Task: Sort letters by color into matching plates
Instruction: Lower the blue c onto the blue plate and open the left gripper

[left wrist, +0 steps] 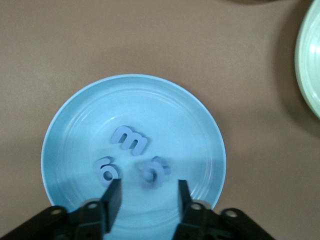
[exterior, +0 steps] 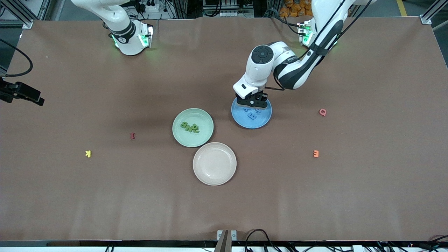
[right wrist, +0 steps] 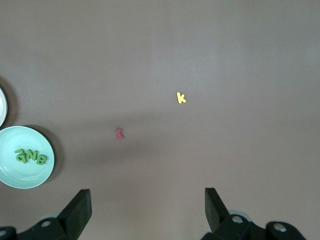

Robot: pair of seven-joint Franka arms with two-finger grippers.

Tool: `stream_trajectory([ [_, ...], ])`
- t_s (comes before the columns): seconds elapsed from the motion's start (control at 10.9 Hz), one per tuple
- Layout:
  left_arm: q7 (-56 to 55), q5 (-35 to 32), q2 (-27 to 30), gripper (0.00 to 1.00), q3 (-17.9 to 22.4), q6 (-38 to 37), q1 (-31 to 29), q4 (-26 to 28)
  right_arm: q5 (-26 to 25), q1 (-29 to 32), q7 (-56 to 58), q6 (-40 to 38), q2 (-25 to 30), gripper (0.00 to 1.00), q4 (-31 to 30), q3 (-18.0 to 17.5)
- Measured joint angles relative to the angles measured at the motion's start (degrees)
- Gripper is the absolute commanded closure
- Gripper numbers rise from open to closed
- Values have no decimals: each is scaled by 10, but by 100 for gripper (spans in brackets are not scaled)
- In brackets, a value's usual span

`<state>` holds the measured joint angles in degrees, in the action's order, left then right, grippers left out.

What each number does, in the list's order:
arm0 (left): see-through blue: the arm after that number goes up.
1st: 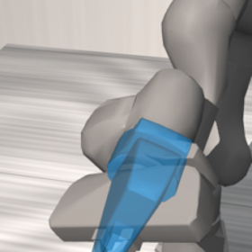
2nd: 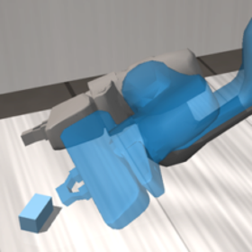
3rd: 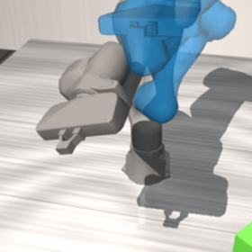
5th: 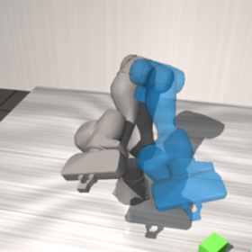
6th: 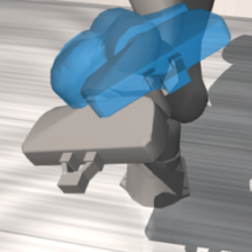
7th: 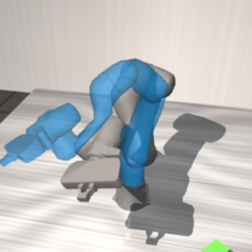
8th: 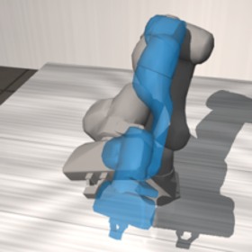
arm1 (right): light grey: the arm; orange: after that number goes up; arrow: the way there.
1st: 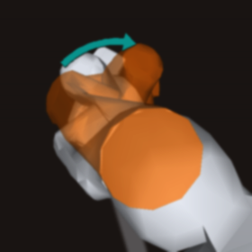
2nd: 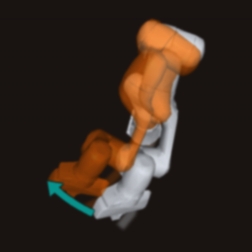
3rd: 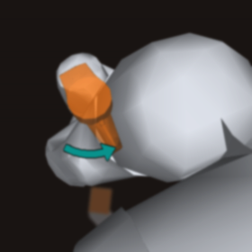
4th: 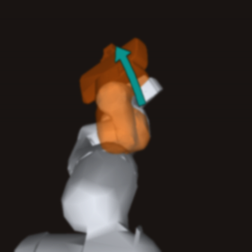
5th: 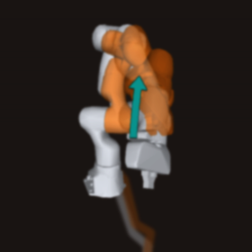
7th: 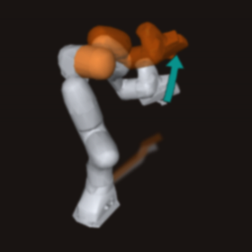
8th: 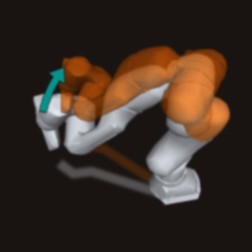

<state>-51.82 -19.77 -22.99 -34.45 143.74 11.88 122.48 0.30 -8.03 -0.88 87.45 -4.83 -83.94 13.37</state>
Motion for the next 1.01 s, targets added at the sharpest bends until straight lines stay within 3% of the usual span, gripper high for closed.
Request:
stream_trajectory([
  [0.46,-32,0,0,0,1,-7,-3,-13,0,-4,-4,0,0,0,0,0],
  [0.73,-32,0,18,0,1,-100,-9,-62,0,-8,-7,0,0,0,-5,0],
  [1.01,3,0,50,0,-16,-153,-56,-94,-1,-10,-9,4,0,0,-5,1],
])
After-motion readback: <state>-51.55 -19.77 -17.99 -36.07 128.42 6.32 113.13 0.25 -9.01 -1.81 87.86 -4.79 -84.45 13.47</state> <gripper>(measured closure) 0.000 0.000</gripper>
